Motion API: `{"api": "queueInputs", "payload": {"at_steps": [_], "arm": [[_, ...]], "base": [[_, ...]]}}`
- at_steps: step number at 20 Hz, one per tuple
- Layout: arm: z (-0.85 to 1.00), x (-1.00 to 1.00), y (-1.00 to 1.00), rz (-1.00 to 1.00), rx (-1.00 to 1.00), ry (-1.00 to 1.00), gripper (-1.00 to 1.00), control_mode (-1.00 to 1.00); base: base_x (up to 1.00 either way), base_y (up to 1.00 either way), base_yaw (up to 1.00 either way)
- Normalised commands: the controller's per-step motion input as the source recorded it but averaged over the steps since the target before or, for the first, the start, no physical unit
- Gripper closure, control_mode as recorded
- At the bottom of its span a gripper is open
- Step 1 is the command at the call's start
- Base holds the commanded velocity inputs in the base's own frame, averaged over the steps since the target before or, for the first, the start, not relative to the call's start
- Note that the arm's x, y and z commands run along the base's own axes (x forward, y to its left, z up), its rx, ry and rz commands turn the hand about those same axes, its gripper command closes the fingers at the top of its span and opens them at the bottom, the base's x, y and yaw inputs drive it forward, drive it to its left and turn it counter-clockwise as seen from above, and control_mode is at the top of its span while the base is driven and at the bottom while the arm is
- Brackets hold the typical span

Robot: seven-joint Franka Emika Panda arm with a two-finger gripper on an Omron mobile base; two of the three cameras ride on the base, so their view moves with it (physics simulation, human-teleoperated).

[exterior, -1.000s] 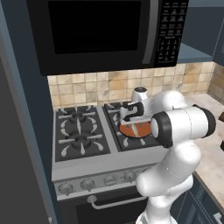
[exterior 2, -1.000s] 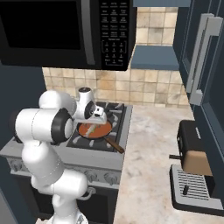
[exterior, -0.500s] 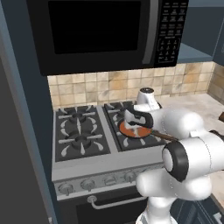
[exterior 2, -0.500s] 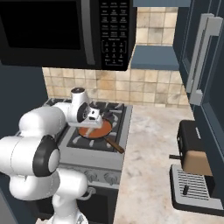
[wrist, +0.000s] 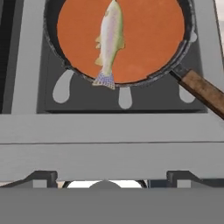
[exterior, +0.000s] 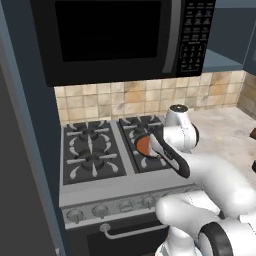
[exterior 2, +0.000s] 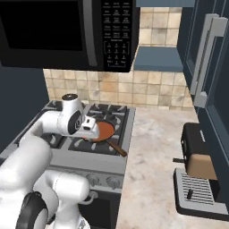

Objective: Retrieve the fish from the fridge and place it on the saucepan with marinade on the stove.

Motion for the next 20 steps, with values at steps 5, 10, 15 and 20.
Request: {"api": "queueInputs", "payload": {"at_steps": [5, 10, 15, 20], "arm": [[0.66, -0.61, 0.00, 0.00, 0.00, 0.00, -1.00, -1.00], [0.72, -0.58, 0.00, 0.00, 0.00, 0.00, -1.00, -1.00], [0.69, -0.40, 0.06, 0.00, 0.00, 0.02, -1.00, -1.00], [0.61, -0.49, 0.04, 0.00, 0.00, 0.03, -1.00, -1.00]], "base": [[0.00, 0.00, 0.00], [0.00, 0.00, 0.00], [0.00, 0.00, 0.00], [0.00, 0.00, 0.00]]}}
